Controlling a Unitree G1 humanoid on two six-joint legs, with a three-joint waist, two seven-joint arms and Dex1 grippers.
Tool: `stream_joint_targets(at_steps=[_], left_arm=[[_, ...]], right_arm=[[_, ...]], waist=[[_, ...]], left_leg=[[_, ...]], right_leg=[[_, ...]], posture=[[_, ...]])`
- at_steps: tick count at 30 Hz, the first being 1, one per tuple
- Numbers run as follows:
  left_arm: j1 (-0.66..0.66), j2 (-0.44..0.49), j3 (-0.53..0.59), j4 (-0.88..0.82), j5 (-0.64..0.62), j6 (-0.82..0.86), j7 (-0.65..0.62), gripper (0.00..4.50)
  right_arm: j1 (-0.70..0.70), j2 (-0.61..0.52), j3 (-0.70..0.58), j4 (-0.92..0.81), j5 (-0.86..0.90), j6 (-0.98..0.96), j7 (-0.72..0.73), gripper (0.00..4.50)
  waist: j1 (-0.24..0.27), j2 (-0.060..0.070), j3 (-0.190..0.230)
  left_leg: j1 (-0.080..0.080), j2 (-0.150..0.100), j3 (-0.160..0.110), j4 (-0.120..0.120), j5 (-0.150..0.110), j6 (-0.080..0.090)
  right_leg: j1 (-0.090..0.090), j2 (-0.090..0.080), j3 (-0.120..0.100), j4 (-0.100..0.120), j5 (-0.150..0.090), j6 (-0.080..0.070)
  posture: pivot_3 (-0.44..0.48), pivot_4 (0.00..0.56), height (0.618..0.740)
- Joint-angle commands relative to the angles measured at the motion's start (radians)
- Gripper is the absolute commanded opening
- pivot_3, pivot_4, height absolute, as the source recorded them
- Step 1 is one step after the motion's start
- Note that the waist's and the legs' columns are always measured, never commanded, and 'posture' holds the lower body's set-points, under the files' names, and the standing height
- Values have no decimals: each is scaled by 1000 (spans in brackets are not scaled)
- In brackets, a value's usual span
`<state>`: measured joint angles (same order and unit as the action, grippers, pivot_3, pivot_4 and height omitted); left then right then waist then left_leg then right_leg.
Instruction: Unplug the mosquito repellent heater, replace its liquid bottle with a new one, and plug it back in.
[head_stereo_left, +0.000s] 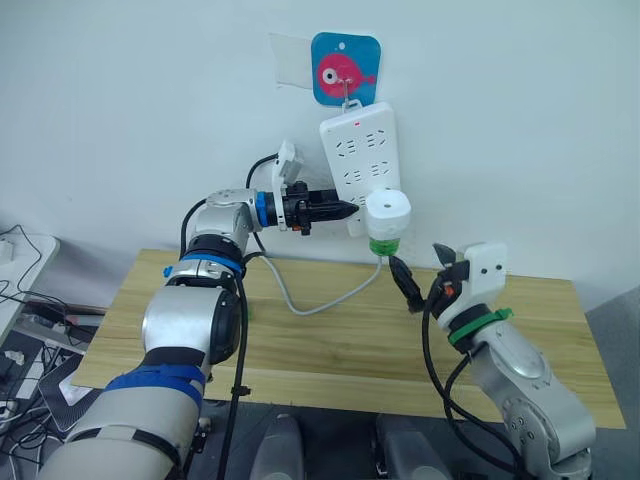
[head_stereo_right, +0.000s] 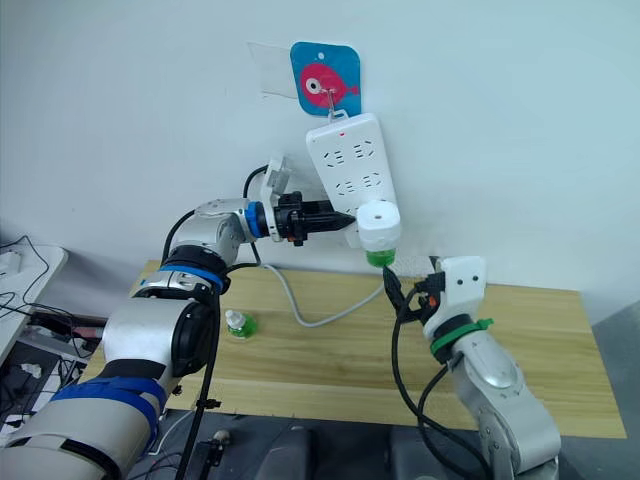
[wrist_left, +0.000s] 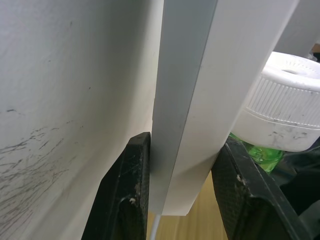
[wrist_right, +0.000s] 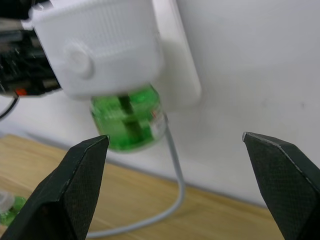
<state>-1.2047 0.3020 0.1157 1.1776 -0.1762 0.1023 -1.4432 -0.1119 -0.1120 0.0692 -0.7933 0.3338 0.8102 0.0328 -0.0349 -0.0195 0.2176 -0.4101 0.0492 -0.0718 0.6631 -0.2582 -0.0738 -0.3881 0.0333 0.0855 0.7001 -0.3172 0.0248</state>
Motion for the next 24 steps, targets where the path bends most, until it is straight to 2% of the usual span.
stream_joint_targets(at_steps=[1,7,16,24], left_arm=[[-42,-21,-3,-19,-2,-13,27,1391],[-47,-26,-7,-19,0,-21,28,1391],[-52,-24,-8,-17,4,-28,31,1391],[-49,-24,-11,-24,6,-35,30,1391]], right_arm=[[-97,47,49,-70,-1,79,-62,4500],[-191,66,69,-70,-27,157,-104,4500],[-268,131,30,-26,-34,199,-132,4500],[-283,100,44,21,-88,202,-139,4500]], waist=[[-1,0,0],[-1,1,0],[-3,1,1],[-4,1,1]], left_leg=[[0,0,0,0,0,0],[-6,-2,-7,1,1,0],[-8,-3,-13,0,3,-2],[-8,-4,-14,0,4,-3]], right_leg=[[0,-1,0,0,0,0],[-1,-4,-9,-2,0,0],[-1,-5,-16,0,0,0],[-1,-6,-17,0,0,0]], posture=[[-140,226,740],[-135,227,740],[-132,223,740],[-120,213,740]])
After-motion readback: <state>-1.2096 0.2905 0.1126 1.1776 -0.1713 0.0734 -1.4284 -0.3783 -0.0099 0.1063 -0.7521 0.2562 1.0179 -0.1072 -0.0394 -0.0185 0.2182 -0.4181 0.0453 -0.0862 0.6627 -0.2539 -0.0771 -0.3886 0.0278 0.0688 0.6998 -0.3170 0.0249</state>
